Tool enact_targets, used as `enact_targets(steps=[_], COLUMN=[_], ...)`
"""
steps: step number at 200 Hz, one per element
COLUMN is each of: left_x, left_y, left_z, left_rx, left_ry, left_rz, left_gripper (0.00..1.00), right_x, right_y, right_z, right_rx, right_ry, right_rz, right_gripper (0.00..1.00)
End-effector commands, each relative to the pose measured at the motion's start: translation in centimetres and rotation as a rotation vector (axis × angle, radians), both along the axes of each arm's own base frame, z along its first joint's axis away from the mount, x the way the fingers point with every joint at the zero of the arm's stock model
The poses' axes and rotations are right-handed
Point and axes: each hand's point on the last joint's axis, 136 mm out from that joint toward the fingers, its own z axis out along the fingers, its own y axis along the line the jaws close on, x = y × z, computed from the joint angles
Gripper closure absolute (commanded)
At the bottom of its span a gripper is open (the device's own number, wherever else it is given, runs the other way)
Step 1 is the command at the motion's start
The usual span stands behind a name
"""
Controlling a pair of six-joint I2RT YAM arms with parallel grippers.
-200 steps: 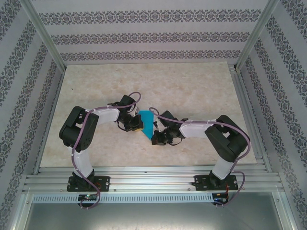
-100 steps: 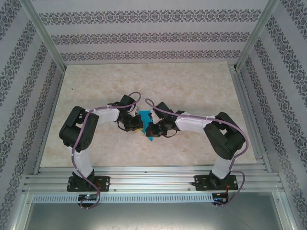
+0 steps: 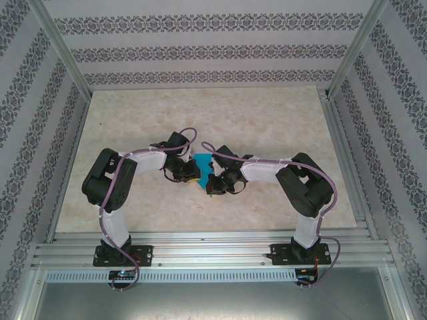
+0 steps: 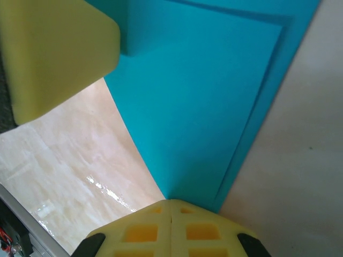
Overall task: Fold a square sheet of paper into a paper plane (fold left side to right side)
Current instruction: Third fold the triangle at the center of the table.
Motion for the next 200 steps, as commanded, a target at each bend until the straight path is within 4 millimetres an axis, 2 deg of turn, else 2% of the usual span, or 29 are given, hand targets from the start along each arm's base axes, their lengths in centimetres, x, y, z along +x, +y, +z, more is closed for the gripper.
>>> enact_targets(steps=[1, 36, 85, 156, 200], left_x=[0.4, -1.2, -2.8, -3.2, -1.5], left_y=[0.2, -1.8, -3.7, -2.1, -0.2], left_z=[1.6, 2.2, 1.3, -2.7, -3.0], left_rx=[0.010, -0.097, -0.106, 0.016, 0.100], left_ry=[-0.063, -0.035, 0.003, 0.041, -0.012], left_rz=[-0.009, -0.037, -0.062, -0.041, -0.016], left_gripper=[0.85, 0.97, 0.99, 1.00, 1.00], right_x=[-2.3, -2.1, -2.0, -2.1, -2.5], right_y=[-3.5, -3.4, -3.4, -3.9, -4.8], right_z=[-3.6, -3.6, -3.8, -3.8, -4.1], right_rx=[-0.168, -0.166, -0.170, -0.196, -0.252], right_ry=[0.106, 0.108, 0.114, 0.114, 0.114], right_rz=[-0.025, -0.031, -0.034, -0.030, -0.013], right_gripper=[0.98, 1.00, 1.00, 1.00, 1.00])
